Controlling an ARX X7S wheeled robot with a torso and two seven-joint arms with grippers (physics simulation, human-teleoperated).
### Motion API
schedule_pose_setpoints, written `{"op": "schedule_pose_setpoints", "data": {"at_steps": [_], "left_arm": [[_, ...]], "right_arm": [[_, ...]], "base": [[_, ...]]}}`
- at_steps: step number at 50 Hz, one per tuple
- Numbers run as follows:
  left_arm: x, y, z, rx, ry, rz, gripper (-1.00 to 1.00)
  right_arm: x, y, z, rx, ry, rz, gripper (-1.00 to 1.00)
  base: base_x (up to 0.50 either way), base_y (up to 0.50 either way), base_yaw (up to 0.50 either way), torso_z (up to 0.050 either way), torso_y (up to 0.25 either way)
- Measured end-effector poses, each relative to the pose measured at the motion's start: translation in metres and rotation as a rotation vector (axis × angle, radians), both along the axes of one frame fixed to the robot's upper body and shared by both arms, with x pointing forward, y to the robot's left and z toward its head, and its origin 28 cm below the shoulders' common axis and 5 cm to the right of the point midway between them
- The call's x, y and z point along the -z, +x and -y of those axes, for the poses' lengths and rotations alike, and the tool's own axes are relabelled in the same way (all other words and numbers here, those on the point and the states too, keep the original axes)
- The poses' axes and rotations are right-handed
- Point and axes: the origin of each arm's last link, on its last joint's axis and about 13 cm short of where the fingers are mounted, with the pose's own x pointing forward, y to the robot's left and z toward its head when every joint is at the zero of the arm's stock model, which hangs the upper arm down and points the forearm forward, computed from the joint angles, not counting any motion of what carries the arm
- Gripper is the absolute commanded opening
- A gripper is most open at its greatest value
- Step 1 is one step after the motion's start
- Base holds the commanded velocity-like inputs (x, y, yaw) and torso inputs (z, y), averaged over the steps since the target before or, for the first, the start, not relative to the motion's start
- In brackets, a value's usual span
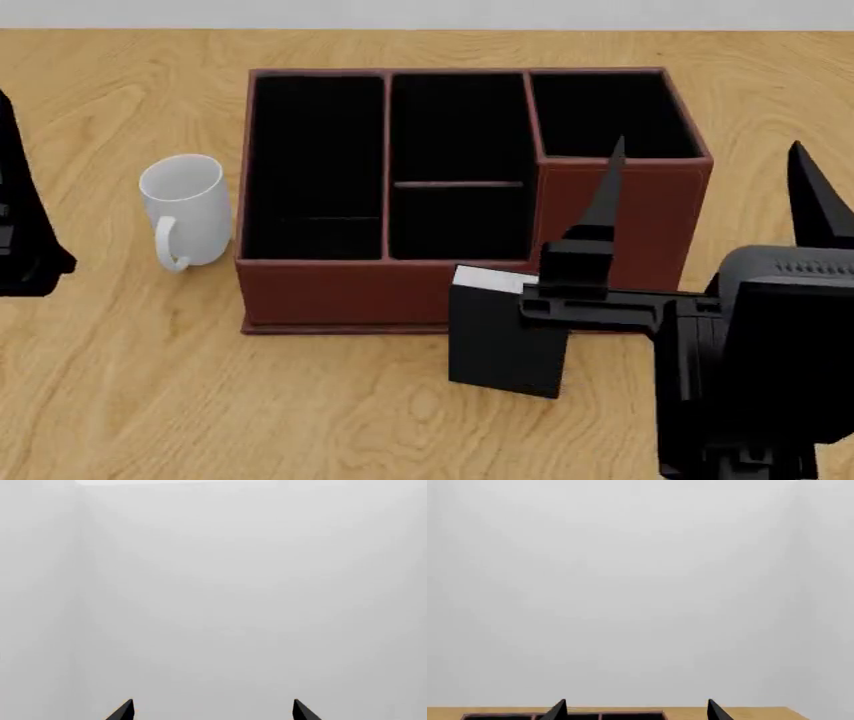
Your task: Pick up the book and place it in the right compartment of the caddy.
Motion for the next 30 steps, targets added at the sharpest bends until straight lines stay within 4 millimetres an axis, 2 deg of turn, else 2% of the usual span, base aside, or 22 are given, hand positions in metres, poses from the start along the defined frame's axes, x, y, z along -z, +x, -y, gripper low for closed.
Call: {"op": "schedule_pose_setpoints", "data": {"at_steps": [12,30], "left_arm": [[-0.016,-0.008,-0.002,-0.014,0.006,0.058,1.00],[-0.021,-0.012,-0.001,-0.021,0.011,0.078,1.00]], "right_arm": [[-0.012,-0.004,0.001,0.009,-0.012,0.028,1.00],[-0.015,-0.006,0.001,0.011,-0.017,0.037,1.00]], "base": [[0.26,-0.05,0.00,0.000,0.000],[0.34,-0.09,0.00,0.000,0.000]]}}
